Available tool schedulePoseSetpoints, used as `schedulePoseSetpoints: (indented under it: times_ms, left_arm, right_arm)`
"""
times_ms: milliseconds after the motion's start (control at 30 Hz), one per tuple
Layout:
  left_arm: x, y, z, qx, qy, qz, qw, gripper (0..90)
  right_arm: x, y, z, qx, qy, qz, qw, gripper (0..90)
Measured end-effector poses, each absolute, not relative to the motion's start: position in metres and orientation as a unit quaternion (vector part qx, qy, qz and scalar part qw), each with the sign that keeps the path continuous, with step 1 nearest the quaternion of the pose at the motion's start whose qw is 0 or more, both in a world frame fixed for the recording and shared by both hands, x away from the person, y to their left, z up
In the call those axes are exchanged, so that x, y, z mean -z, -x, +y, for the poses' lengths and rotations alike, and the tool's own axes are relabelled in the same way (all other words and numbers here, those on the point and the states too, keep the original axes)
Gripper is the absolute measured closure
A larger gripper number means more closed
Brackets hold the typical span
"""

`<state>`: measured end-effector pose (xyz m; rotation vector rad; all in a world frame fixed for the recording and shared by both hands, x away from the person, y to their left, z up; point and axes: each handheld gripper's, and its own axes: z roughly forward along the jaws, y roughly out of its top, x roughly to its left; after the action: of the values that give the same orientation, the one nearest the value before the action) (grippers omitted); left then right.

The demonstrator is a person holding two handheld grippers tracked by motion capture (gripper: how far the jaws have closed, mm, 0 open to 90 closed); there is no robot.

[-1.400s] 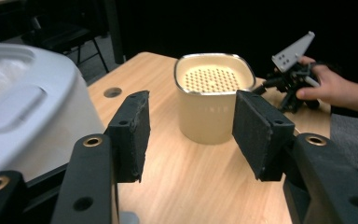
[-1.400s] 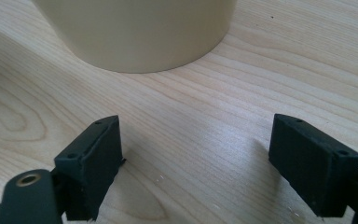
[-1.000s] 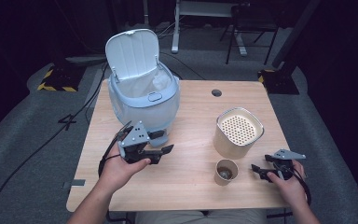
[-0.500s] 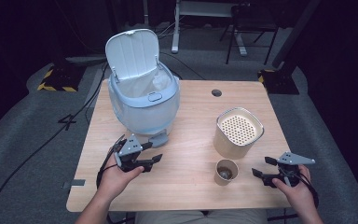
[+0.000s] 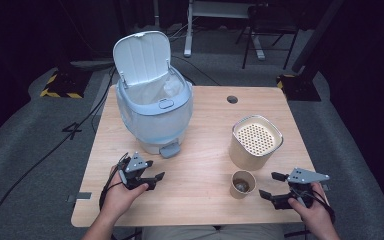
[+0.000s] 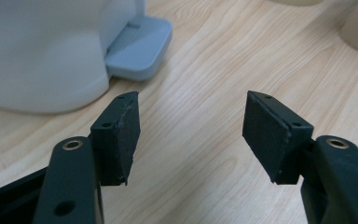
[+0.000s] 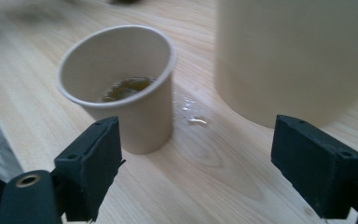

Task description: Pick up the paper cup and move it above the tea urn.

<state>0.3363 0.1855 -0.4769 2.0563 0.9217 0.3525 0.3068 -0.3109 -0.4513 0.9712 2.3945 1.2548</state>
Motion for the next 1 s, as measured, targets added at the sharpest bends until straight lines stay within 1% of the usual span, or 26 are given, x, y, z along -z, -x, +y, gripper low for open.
schedulePoseSetpoints:
  times_ms: [67,233,333,533,633,833,1000]
  left_arm:
    - [0.481,-0.335,0.186,-0.145,-0.826,0.368,0.401,36.4]
    - [0.489,-0.333,0.185,-0.140,-0.835,0.366,0.386,35.3]
    - [0.493,-0.332,0.187,-0.146,-0.840,0.364,0.375,34.2]
    - [0.499,-0.330,0.190,-0.142,-0.838,0.378,0.367,31.9]
    - [0.503,-0.330,0.189,-0.137,-0.840,0.383,0.359,28.6]
    - [0.503,-0.329,0.187,-0.139,-0.842,0.382,0.356,26.5]
    - [0.503,-0.328,0.188,-0.146,-0.844,0.380,0.349,24.6]
  right_arm:
    - [0.452,-0.306,-0.304,-0.432,-0.323,0.832,0.132,15.7]
    - [0.456,-0.308,-0.288,-0.423,-0.311,0.842,0.123,15.1]
    - [0.461,-0.311,-0.277,-0.416,-0.300,0.851,0.112,15.7]
    - [0.469,-0.313,-0.264,-0.414,-0.292,0.856,0.107,15.8]
    - [0.477,-0.315,-0.258,-0.420,-0.300,0.850,0.109,15.9]
    - [0.485,-0.316,-0.247,-0.432,-0.289,0.845,0.122,16.7]
    - [0.487,-0.316,-0.243,-0.441,-0.280,0.841,0.137,21.6]
